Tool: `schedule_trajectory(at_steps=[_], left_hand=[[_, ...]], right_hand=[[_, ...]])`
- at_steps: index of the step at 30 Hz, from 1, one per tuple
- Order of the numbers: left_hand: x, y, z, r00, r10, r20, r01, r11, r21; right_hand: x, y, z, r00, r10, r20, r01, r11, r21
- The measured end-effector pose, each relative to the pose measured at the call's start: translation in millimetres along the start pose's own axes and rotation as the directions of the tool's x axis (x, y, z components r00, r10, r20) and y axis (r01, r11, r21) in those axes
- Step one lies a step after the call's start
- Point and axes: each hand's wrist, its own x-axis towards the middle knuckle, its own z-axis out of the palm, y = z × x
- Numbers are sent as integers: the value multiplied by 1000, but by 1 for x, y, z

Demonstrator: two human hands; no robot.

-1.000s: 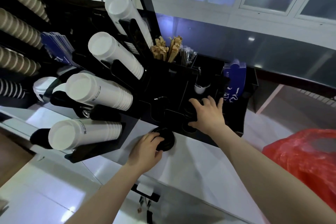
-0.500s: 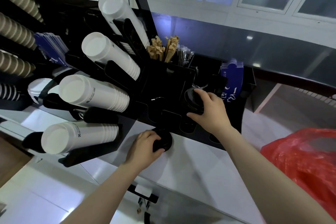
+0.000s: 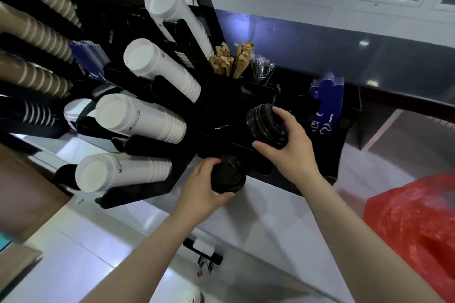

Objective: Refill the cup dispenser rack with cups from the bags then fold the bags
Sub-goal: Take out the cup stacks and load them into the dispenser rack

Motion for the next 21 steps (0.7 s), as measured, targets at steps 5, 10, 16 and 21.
schedule_trajectory(at_steps=[5,10,16,21], left_hand=[[-12,46,-52,968,181,-174,-194,979,-60],[-31,60,-118,909,320,-268,-346,937,-55],[-68,6,-224,855,410,-319,-453,889,-72],[-84,-55,-299,858,397,-325,-444,892,-85]], right_hand=[[-14,-52,3,997,-74,-19,75,994,81],[-36,-121,7,979,-167,-115,176,982,72],[-73,-217,81,960,-223,-171,255,946,198],[-88,-277,167,965,-238,-111,256,947,195]])
